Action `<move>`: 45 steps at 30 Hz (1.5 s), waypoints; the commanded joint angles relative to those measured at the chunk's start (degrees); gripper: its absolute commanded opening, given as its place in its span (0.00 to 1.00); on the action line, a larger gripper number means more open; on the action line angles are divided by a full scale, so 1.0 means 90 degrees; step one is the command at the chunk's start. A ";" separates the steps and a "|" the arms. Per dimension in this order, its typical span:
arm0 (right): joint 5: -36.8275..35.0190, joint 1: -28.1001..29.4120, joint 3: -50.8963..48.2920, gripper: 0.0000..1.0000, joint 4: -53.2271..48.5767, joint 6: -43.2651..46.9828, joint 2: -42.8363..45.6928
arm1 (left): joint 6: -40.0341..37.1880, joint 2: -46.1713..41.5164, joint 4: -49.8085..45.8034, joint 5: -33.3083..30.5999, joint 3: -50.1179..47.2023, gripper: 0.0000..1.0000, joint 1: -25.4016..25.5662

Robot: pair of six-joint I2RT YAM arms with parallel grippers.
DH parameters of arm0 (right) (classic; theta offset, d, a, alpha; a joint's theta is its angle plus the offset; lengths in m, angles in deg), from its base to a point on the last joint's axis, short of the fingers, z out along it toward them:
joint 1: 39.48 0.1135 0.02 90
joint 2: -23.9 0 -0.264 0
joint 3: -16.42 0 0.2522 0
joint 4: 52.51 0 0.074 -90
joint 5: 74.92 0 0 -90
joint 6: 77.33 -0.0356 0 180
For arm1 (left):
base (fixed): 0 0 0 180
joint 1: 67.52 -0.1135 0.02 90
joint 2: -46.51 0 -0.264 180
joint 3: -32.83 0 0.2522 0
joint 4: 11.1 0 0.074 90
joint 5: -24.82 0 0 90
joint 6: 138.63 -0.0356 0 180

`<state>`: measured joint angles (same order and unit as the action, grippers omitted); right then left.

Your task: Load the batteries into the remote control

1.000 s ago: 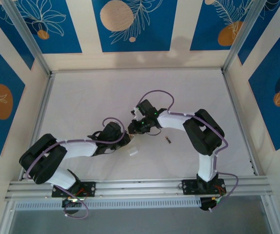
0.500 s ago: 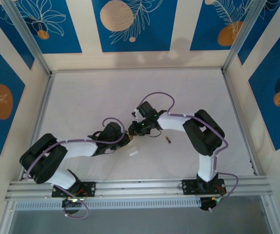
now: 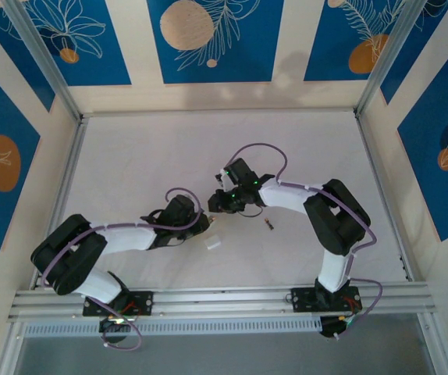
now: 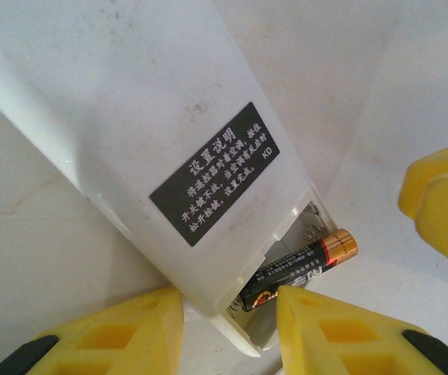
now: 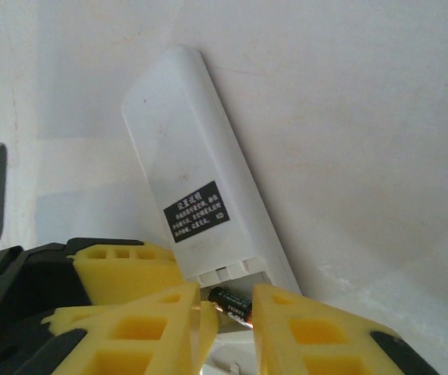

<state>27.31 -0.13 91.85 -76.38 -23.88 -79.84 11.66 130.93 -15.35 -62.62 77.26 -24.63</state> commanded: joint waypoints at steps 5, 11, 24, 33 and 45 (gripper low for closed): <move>0.0096 -0.0006 -0.0182 0.26 -0.0053 -0.0119 0.0034 | -0.0317 -0.0028 -0.0448 0.0043 0.0244 0.36 0.0052; 0.0145 0.0012 -0.0174 0.26 -0.0014 -0.0144 -0.0017 | -0.0352 0.0078 -0.0542 0.0079 0.0300 0.37 0.0053; 0.0150 0.0022 -0.0211 0.26 0.0006 -0.0147 -0.0017 | -0.0572 0.0316 -0.0709 0.0055 0.0518 0.36 0.0049; 0.0087 0.0012 -0.0280 0.26 0.0026 -0.0226 0.0101 | -0.0350 0.0278 -0.0727 -0.0146 0.0391 0.36 0.0052; -0.0008 0.0041 -0.0534 0.26 0.0066 -0.0445 0.0255 | -0.0041 0.0231 -0.0462 -0.0236 0.0220 0.37 0.0020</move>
<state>27.29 -0.09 88.22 -75.72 -26.86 -79.78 10.04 132.72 -19.81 -63.23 80.41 -24.65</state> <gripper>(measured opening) 0.263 0.369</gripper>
